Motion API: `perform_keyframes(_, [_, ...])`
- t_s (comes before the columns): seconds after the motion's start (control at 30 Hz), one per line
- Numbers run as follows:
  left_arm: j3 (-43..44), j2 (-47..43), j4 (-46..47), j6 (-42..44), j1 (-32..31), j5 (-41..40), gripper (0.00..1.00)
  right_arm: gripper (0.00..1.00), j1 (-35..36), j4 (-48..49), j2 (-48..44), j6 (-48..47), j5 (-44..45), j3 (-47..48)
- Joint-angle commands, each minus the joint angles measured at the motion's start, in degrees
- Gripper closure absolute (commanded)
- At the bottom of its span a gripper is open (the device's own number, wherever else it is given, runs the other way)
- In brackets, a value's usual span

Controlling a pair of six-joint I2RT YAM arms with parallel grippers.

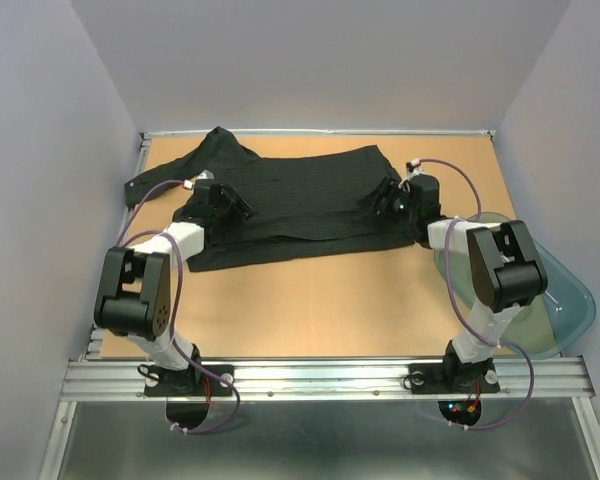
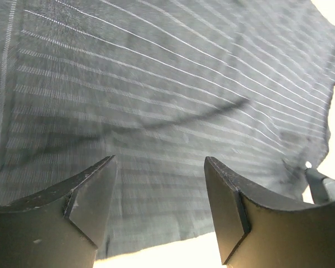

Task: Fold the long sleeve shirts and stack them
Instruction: Fold the shirt

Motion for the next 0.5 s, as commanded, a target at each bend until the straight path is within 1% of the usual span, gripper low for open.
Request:
perform_keyframes(0.0, [-2.1,-11.5,-4.3,3.2,-0.9,-3.2,0.25,0.33,0.5,-1.1,-7.1,0.5,-4.5,-0.4])
perform_keyframes(0.03, [-2.9,-15.3,-5.2,2.8,-0.9,-3.9,0.25,0.33,1.1,-1.5,-8.2,1.4,-5.0,-0.6])
perform_keyframes(0.1, [-5.8,-18.9,-7.1,1.6,-0.9,-5.8,0.25,0.33,3.1,-1.5,-10.1,2.7,-6.4,-1.7])
perform_keyframes(0.17, [-9.4,-23.6,-7.3,0.3,-0.9,-6.6,0.25,0.33,6.7,0.0,-10.4,4.7,-7.3,-2.6])
perform_keyframes(0.27, [-13.6,-24.0,-7.0,-1.1,-0.9,-7.8,0.25,0.33,11.2,3.1,-9.2,6.2,-7.3,-4.1])
perform_keyframes(0.3, [-14.4,-23.1,-6.8,-1.6,-0.2,-7.8,0.25,0.33,12.2,5.5,-7.5,7.7,-7.4,-4.4])
perform_keyframes(0.37, [-16.5,-21.6,-5.2,-2.6,0.9,-6.3,0.25,0.33,13.4,8.8,-5.7,9.7,-7.4,-5.5])
perform_keyframes(0.4, [-17.2,-20.1,-4.8,-3.0,3.0,-5.8,0.25,0.33,14.1,12.4,-4.2,11.4,-7.4,-6.9])
perform_keyframes(0.47, [-18.8,-18.7,-3.2,-2.9,5.5,-3.5,0.25,0.33,14.4,14.2,-2.7,12.1,-7.2,-7.7])
